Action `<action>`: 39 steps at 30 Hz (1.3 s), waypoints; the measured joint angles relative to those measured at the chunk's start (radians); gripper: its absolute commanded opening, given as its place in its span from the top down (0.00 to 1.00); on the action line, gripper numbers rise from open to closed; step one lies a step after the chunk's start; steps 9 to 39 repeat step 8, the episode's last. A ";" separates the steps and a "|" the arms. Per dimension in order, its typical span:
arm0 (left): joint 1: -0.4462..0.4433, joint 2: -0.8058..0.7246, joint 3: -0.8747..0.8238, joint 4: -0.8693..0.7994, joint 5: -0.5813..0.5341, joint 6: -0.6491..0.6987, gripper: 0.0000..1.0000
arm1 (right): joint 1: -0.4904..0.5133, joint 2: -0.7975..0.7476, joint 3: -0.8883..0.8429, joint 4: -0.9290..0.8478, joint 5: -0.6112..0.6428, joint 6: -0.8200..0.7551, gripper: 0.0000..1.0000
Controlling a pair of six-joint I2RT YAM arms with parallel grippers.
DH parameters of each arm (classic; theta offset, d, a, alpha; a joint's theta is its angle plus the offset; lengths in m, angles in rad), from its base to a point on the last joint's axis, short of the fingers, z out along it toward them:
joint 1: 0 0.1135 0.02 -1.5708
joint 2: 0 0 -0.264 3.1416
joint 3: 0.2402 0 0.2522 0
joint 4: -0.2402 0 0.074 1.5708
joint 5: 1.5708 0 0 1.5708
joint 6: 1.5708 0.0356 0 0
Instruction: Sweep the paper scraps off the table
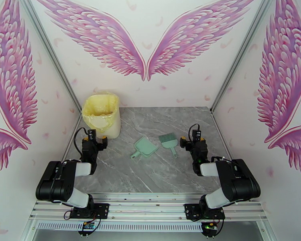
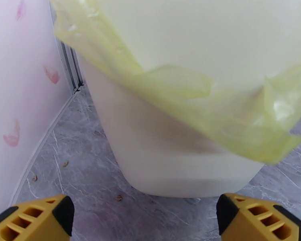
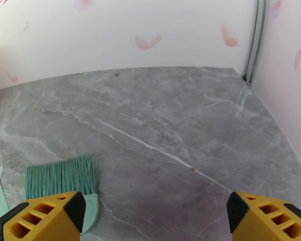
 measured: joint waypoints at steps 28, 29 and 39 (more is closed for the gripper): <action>0.000 0.000 0.000 -0.003 -0.001 0.000 0.01 | 0.000 0.000 0.000 -0.005 0.000 -0.002 0.01; 0.000 0.000 0.000 -0.003 -0.001 0.000 0.01 | 0.000 0.000 0.000 -0.005 0.000 -0.002 0.01; 0.000 0.000 0.000 -0.003 -0.001 0.000 0.01 | 0.000 0.000 0.000 -0.005 0.000 -0.002 0.01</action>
